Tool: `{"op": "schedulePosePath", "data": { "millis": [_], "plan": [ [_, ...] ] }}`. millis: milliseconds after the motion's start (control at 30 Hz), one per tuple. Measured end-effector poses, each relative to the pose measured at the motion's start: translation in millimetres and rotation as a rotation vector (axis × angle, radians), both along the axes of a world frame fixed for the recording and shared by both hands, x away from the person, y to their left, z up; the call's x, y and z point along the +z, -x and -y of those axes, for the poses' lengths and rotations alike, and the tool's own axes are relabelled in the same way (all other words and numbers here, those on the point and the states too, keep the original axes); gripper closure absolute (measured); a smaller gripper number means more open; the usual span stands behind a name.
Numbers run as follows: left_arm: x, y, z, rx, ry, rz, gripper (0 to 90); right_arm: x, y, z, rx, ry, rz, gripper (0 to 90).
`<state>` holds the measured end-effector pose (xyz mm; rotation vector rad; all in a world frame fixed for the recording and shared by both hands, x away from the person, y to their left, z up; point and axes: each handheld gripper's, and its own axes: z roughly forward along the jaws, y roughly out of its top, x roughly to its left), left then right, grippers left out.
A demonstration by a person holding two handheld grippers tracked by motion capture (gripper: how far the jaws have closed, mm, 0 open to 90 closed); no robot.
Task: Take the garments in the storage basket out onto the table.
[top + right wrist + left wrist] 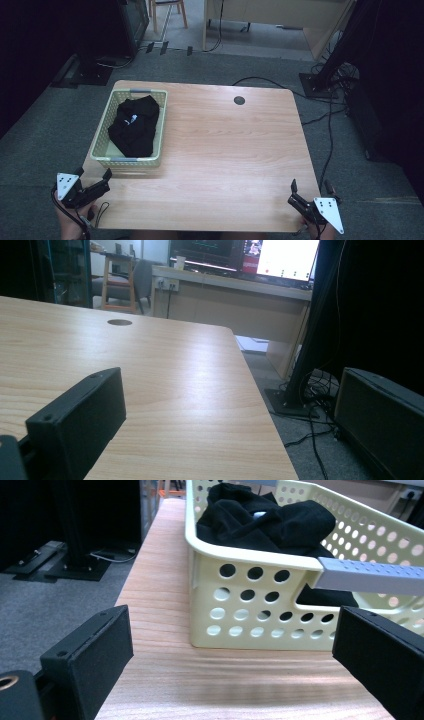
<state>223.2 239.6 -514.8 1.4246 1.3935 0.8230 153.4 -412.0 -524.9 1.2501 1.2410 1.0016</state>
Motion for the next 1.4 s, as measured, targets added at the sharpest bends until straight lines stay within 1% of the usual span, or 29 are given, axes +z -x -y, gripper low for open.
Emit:
{"op": "schedulePosePath", "data": {
  "millis": [67, 167, 233, 267, 300, 467, 500, 633, 733, 800, 833, 867, 933, 1000, 1033, 1100, 1167, 1267, 1400],
  "plan": [
    [0.0, -0.2, -0.2, -0.007, 0.002, 0.0, 3.0, 0.0, 0.0, 0.0, 0.0, 0.0, 0.0, 0.0],
    [0.1, 0.1, 0.9, -0.013, -0.006, 0.003, 2.3, 0.0, -0.2, -0.1, 0.0, 0.003, -0.001, 0.0],
    [0.4, 0.3, 1.0, -0.013, -0.006, -0.002, 1.5, 0.0, -0.2, -0.1, 0.002, 0.005, -0.001, 0.0],
    [0.8, 0.4, 0.9, -0.01, 0.0, -0.003, 1.5, 0.0, -0.2, -0.1, 0.002, 0.005, -0.001, 0.0],
    [2.1, 1.4, -0.1, -0.009, 0.016, -0.008, 1.6, 0.1, -0.2, -0.1, 0.002, 0.004, -0.002, 0.0],
    [5.7, 3.0, 1.7, -0.008, -0.01, -0.018, 1.6, 0.2, -0.7, 0.4, 0.007, 0.003, -0.004, 0.0],
    [7.6, 3.5, 2.5, -0.008, -0.005, -0.011, 1.6, 0.2, -0.7, 0.5, 0.01, 0.002, -0.003, 0.0],
    [17.0, 4.7, 7.2, -0.006, -0.017, 0.005, 1.6, 0.2, -1.0, 0.8, 0.01, -0.001, -0.005, 0.0],
    [23.4, 3.4, 9.5, -0.009, -0.017, 0.005, 1.6, 0.3, -1.3, 1.1, 0.009, -0.007, -0.01, 0.0],
    [28.0, 2.9, 10.3, -0.012, -0.021, 0.016, 1.6, 0.3, -1.3, 1.1, 0.007, -0.008, -0.009, 0.0],
    [31.9, 2.8, 10.1, -0.011, -0.009, 0.023, 1.6, 0.3, -1.2, 1.1, 0.006, -0.005, -0.007, 0.0],
    [31.9, 2.8, 10.1, -0.011, -0.009, 0.023, 1.6, 0.3, -1.2, 1.1, 0.006, -0.005, -0.007, 0.0],
    [36.3, 2.9, 9.6, -0.012, -0.005, 0.028, 1.6, 0.3, -1.2, 0.9, 0.005, -0.004, -0.007, 0.0],
    [40.9, 2.8, 10.1, -0.011, -0.011, 0.031, 1.6, 0.3, -1.2, 0.9, 0.004, -0.003, -0.007, 0.0],
    [47.9, 1.7, 11.5, -0.013, -0.018, 0.035, 1.6, 0.3, -1.2, 0.9, 0.004, -0.003, -0.008, 0.0],
    [50.1, 0.7, 12.5, -0.013, -0.019, 0.032, 1.6, 0.3, -1.2, 0.8, 0.004, -0.003, -0.008, 0.0],
    [55.6, -3.3, 15.1, -0.01, -0.034, 0.013, 1.6, 0.3, -1.2, 0.8, 0.004, -0.002, -0.008, 0.0],
    [64.2, -8.9, 17.0, -0.023, -0.02, 0.017, 1.6, 0.3, -1.1, 0.8, 0.003, -0.002, -0.007, 0.0],
    [73.3, -18.7, 22.0, -0.018, -0.024, 0.006, 1.6, 0.2, -1.0, 0.9, 0.002, -0.004, -0.004, 0.0]
  ]
}}
